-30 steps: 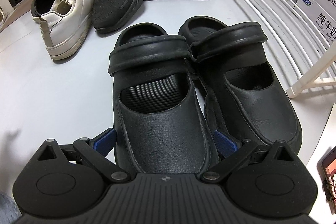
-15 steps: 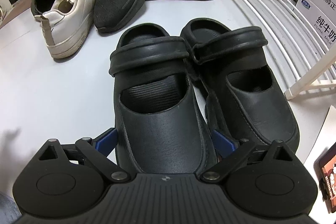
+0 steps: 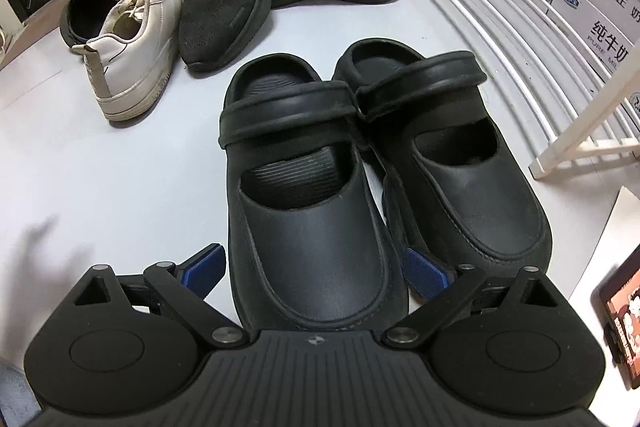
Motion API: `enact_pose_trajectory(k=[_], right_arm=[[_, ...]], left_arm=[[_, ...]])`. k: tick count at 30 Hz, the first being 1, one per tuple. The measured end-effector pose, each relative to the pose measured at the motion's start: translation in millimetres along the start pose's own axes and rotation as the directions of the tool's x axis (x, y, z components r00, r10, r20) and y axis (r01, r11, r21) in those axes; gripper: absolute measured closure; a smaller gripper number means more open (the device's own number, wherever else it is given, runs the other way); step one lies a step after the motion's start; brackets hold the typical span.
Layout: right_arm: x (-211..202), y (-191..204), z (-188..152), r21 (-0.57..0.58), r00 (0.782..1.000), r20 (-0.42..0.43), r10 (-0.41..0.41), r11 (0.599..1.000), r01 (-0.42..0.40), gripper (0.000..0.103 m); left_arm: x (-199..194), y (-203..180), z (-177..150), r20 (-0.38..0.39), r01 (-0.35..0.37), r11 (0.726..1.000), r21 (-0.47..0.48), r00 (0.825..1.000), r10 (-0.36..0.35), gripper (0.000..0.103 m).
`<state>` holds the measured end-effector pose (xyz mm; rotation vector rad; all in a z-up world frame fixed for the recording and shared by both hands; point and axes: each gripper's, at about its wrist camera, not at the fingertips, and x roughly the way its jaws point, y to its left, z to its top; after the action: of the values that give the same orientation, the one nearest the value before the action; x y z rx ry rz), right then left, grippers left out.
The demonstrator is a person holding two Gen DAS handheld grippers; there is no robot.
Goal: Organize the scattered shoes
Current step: 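Move the left tool toward the black sneaker beside the white sneaker, then close the left tool on the heel of the black sneaker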
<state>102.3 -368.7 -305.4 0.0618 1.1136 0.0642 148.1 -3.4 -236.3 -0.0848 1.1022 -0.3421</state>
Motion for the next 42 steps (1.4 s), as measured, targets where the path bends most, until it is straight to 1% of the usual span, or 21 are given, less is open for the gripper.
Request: enact_pose_trajectory(k=[5,8,12,13,20,27,30,32,36,39,41,42], right_arm=[[-10.2,-1.8,0.6,0.020,1.000,0.003,0.030,0.999,-0.030,0.005],[-21.9,1.5,3.6,0.010,0.998,0.030,0.054,0.998,-0.055,0.005],[-30.4,3.2,3.7,0.003,0.995,0.048,0.084,0.996,-0.085,0.005],[-32.0,3.3,2.6,-0.001,0.994,0.050,0.093,0.996,-0.093,0.005],[-32.5,0.4,-4.1,0.015,0.989,0.038,0.140,0.990,-0.141,0.005],[-39.9,6.1,-6.8,-0.019,0.985,0.084,0.153,0.988,-0.152,0.005],[-44.4,11.3,-7.1,-0.058,0.981,0.103,0.163,0.986,-0.158,0.005],[-47.4,19.6,-7.0,-0.107,0.979,0.091,0.181,0.979,-0.171,0.005],[-49.2,24.7,-6.9,-0.123,0.974,0.086,0.209,0.973,-0.198,0.005],[-49.7,25.2,-6.2,-0.125,0.974,0.092,0.206,0.973,-0.194,0.005],[-50.2,24.8,-6.1,-0.131,0.974,0.095,0.207,0.972,-0.194,0.005],[-50.1,24.7,-6.1,-0.132,0.974,0.096,0.206,0.972,-0.193,0.005]], left_arm=[[-0.3,1.0,12.7,0.029,-0.004,1.000,0.007,1.000,0.004,0.025],[0.9,0.5,23.0,0.042,-0.010,0.999,0.033,0.999,0.009,0.025],[0.8,1.6,36.9,0.065,-0.037,0.997,0.068,0.997,0.032,0.025],[1.5,2.9,42.8,0.077,-0.054,0.996,0.070,0.996,0.048,0.025],[2.4,9.2,68.1,0.143,-0.118,0.992,0.053,0.984,0.109,0.025],[0.0,7.9,79.2,0.176,-0.129,0.990,0.059,0.977,0.117,0.025],[-2.9,2.6,89.7,0.213,-0.149,0.985,0.088,0.969,0.128,0.025],[-3.1,1.1,97.6,0.233,-0.159,0.983,0.092,0.963,0.134,0.025],[0.8,-2.0,117.8,0.256,-0.169,0.981,0.098,0.956,0.140,0.025],[5.2,-9.5,136.3,0.279,-0.163,0.976,0.146,0.953,0.117,0.025],[10.8,-22.0,149.2,0.297,-0.176,0.955,0.239,0.950,0.100,0.025],[13.2,-25.5,152.2,0.300,-0.178,0.948,0.263,0.949,0.095,0.025]])
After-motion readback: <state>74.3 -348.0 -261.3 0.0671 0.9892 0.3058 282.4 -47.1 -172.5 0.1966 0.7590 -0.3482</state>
